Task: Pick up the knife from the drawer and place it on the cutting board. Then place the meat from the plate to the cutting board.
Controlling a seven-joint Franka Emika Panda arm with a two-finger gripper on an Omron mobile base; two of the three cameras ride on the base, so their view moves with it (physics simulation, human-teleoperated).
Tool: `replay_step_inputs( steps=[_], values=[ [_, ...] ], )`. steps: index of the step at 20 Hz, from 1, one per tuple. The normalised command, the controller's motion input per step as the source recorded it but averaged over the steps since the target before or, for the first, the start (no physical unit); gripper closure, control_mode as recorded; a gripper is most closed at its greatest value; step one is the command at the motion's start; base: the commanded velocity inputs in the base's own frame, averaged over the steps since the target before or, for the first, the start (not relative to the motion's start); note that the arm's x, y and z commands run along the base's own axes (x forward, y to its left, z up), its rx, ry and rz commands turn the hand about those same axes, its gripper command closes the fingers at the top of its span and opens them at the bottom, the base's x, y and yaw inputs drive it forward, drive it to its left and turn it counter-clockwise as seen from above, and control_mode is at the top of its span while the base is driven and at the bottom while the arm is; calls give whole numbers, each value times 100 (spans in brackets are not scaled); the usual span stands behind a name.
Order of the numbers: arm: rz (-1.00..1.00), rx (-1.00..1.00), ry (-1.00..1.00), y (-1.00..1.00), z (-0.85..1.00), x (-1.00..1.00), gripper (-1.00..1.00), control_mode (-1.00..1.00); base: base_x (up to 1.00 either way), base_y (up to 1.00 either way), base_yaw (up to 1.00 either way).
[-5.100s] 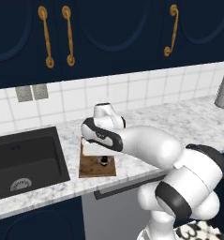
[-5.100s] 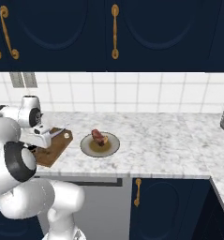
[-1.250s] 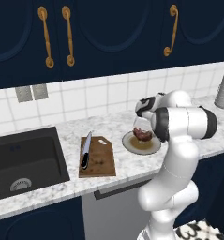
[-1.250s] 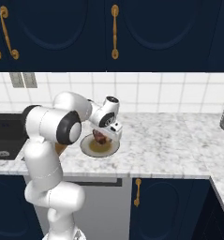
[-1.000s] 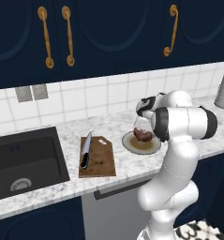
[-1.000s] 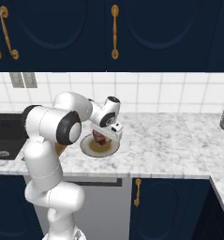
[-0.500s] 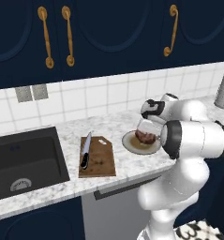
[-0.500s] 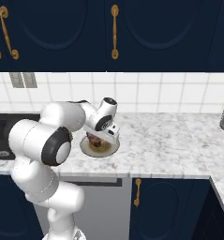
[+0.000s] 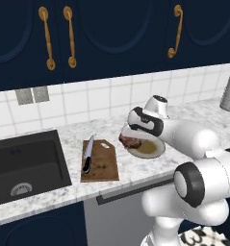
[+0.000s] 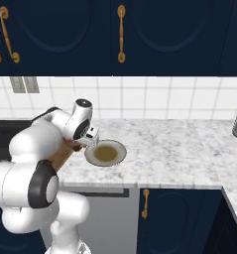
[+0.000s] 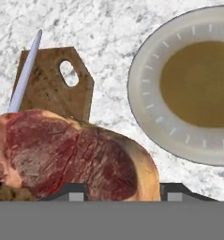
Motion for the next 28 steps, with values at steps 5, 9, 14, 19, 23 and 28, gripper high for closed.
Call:
replay_step_inputs(
  steps=[5,9,14,19,23,28],
  values=[
    [0,0,6,100,0,-1,100,-100,0,0,0],
    [-6,0,8,88,-5,4,-100,-100,0,0,0],
    [-13,0,11,27,-17,18,-100,-100,0,0,0],
    [-10,1,0,-9,13,-9,-100,-100,0,0,0],
    [-2,7,-4,-47,54,-87,-100,-100,0,0,0],
    [1,10,-16,-81,65,-100,-100,-100,0,0,0]
  ],
)
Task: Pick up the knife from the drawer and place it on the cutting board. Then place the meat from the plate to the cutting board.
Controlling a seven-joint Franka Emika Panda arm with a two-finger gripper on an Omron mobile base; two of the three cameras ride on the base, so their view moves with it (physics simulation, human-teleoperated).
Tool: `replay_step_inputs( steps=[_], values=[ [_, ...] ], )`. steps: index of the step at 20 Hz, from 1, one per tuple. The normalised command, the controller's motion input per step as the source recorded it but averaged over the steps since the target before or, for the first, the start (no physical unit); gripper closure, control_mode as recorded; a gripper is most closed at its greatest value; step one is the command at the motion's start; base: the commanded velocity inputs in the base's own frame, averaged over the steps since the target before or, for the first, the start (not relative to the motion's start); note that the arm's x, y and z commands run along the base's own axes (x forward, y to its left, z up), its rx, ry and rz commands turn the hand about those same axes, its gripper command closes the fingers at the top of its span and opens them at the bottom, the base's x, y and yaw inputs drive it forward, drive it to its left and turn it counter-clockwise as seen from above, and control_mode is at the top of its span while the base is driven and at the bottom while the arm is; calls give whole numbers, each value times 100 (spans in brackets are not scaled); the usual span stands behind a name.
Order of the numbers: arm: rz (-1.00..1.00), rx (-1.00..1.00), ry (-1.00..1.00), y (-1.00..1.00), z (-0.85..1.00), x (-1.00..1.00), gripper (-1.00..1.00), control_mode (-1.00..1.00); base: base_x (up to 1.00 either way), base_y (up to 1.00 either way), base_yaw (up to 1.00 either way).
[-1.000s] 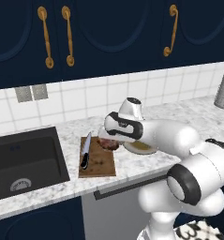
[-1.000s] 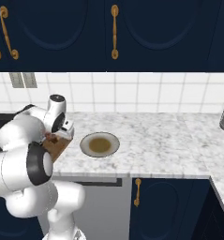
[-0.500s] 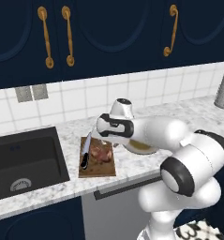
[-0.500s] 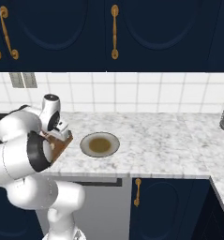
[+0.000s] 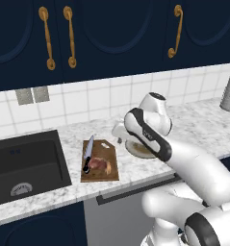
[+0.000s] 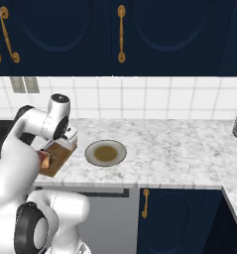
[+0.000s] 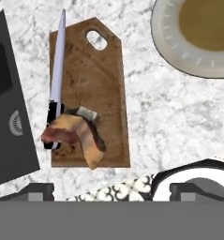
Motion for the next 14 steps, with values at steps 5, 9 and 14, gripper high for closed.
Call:
replay_step_inputs(
  steps=[5,9,14],
  values=[
    [1,6,-25,-78,41,-100,-100,-100,0,0,0],
    [0,2,-18,-58,0,-100,-100,-100,0,0,0],
    [0,1,-2,-13,0,-38,-100,-100,0,0,0]
  ],
)
